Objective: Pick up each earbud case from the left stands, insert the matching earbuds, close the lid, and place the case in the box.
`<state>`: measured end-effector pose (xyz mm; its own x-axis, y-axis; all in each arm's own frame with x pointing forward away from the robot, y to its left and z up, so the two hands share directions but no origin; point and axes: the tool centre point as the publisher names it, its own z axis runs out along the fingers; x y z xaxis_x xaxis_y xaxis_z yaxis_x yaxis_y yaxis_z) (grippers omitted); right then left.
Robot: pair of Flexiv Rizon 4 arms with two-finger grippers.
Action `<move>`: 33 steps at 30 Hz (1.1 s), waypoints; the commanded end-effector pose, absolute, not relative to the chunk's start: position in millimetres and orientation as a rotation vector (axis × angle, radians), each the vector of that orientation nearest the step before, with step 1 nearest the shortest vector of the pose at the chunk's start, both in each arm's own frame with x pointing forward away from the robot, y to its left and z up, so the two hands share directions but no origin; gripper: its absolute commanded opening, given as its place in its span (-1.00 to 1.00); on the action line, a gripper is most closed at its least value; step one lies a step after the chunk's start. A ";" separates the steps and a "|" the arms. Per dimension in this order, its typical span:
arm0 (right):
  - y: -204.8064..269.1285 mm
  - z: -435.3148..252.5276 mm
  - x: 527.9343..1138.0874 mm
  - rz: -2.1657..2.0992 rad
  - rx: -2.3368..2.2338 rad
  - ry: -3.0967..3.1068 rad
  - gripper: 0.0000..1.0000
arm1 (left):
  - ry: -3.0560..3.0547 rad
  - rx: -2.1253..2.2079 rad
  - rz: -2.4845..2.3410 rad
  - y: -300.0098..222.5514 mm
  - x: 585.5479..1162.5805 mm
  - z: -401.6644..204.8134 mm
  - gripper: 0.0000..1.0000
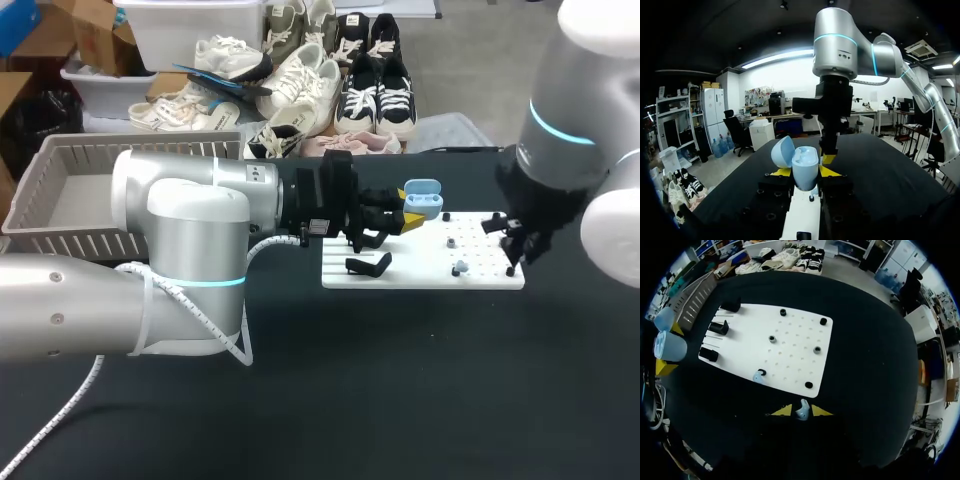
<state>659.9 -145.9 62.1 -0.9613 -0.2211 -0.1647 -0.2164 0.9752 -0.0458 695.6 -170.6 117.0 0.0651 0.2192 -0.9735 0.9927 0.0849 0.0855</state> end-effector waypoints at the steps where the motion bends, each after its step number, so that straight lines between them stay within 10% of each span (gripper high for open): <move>1: -146.7 61.9 656.7 -0.044 -0.325 2.945 -1.00 | 1.349 1.326 -0.971 -170.7 695.1 116.0 -1.00; 21: -146.7 61.9 656.7 -0.044 -0.325 2.945 -1.00 | 1.349 1.326 -0.971 -170.7 695.1 116.0 -1.00; 33: -152.5 80.4 661.0 -0.231 0.432 2.975 -1.00 | 1.349 1.326 -0.971 -170.7 695.1 116.0 -1.00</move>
<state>663.3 -158.2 72.7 -0.9860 0.0931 -0.1380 0.1040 0.9918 -0.0738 695.6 -170.6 117.0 0.0651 0.2192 -0.9735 0.9927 0.0849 0.0855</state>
